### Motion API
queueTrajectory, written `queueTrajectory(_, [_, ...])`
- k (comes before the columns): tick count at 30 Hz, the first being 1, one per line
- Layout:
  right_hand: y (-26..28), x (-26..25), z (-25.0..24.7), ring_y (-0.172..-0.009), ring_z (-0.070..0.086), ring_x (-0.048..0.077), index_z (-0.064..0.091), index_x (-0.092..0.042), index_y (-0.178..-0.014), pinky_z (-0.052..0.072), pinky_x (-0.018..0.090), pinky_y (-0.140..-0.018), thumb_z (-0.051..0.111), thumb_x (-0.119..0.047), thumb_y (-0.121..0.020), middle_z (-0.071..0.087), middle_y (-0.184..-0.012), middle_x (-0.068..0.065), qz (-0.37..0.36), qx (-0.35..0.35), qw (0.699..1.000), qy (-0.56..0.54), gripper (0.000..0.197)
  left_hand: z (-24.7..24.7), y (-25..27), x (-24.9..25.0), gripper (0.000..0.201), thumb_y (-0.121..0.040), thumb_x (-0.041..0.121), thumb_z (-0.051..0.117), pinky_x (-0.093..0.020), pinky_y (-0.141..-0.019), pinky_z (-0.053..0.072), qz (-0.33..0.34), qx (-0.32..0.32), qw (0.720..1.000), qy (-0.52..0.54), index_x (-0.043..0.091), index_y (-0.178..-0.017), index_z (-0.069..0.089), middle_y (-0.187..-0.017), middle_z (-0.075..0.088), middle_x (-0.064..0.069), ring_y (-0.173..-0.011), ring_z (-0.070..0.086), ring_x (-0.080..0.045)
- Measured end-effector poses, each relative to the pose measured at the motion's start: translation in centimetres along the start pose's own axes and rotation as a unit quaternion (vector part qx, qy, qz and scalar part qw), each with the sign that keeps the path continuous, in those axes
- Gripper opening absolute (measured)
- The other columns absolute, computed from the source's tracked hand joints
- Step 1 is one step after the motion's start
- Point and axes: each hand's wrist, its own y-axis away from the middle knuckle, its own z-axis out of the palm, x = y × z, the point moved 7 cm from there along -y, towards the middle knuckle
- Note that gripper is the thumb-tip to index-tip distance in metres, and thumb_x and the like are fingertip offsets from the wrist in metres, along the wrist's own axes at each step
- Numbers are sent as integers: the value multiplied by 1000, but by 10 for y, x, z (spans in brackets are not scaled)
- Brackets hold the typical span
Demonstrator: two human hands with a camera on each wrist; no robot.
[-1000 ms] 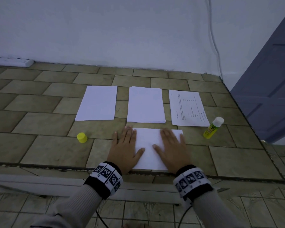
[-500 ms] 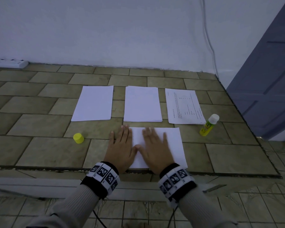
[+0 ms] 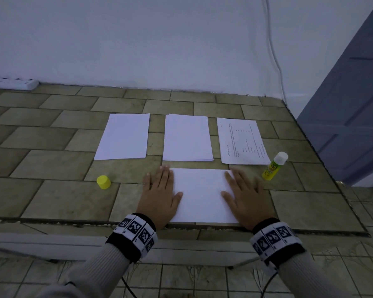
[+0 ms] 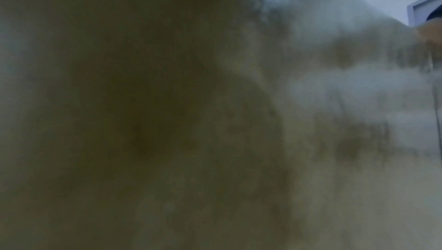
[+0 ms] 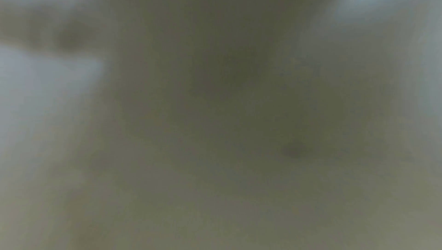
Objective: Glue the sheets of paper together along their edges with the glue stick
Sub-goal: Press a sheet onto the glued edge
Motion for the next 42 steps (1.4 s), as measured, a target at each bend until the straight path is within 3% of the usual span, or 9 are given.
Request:
queueTrajectory(4, [10,3,-10,-148,7,18,12,-14,-152,12,52,-116,-30,-73,-69,10,-161,3,40,-44,998,27,110,2,-1,1,87,-89,58,-5,-51,-119,-2,-3,-18,1000,8,2,-154,12,-162,8,-13,-151,2,-26])
queueTrajectory(8, [10,-17,-41,-146,16,20,25,-12,-146,21,46,-114,22,-49,-99,21,-157,5,16,-60,997,47,60,-1,0,3,105,-80,73,-19,-51,-119,-5,0,-31,999,7,2,-154,6,-163,1,-13,-151,-3,-25])
queueTrajectory(13, [-21,-39,-46,-139,27,24,26,-8,-145,30,38,-111,45,-28,-98,30,-151,10,-75,-73,994,-43,54,-2,1,4,118,-67,80,-28,-51,-119,-11,1,-61,998,0,3,-153,-5,-162,-11,-11,-149,-15,-23])
queueTrajectory(19, [-43,-27,-44,-113,50,26,41,-10,-127,40,43,-99,44,-33,-95,48,-124,9,-54,-51,992,100,39,1,1,2,116,-69,81,-24,-51,-119,-9,6,-55,998,13,4,-153,-6,-162,-13,-11,-149,-15,-23])
queueTrajectory(27, [-60,-21,-51,-93,46,22,41,-10,-95,38,27,-73,42,-8,-91,45,-113,13,-39,-72,996,37,4,0,2,3,114,-69,81,-24,-52,-118,-12,9,-59,998,2,8,-154,-8,-162,-14,-7,-149,-16,-23])
queueTrajectory(29, [-61,-22,-53,-85,42,17,35,-12,-92,32,24,-70,41,-6,-93,48,-112,13,-52,-74,996,21,9,0,2,3,114,-69,82,-24,-52,-119,-11,10,-56,998,3,7,-154,-7,-162,-13,-7,-149,-16,-23])
queueTrajectory(34, [-57,-29,-75,-90,58,22,46,-18,-94,50,33,-81,42,7,-89,61,-99,8,-94,-62,993,-46,25,-3,3,3,114,-72,84,-20,-51,-119,-9,10,-41,999,30,8,-155,-2,-160,-20,-9,-149,-14,-23])
queueTrajectory(37, [-53,-25,-101,-85,55,14,50,-25,-70,41,21,-73,45,8,-86,59,-91,-1,-100,-58,991,-67,38,-5,4,3,111,-72,84,-19,-52,-120,-6,7,-35,999,28,11,-154,-7,-155,-33,-9,-149,-15,-23])
queueTrajectory(42, [-54,-5,-162,-71,48,-1,67,-20,-79,33,5,-65,56,2,-88,60,-88,-3,-83,60,985,-138,26,-9,5,3,108,-78,84,-10,-52,-120,-2,10,-6,998,62,7,-153,-12,-158,-28,-11,-149,-14,-23])
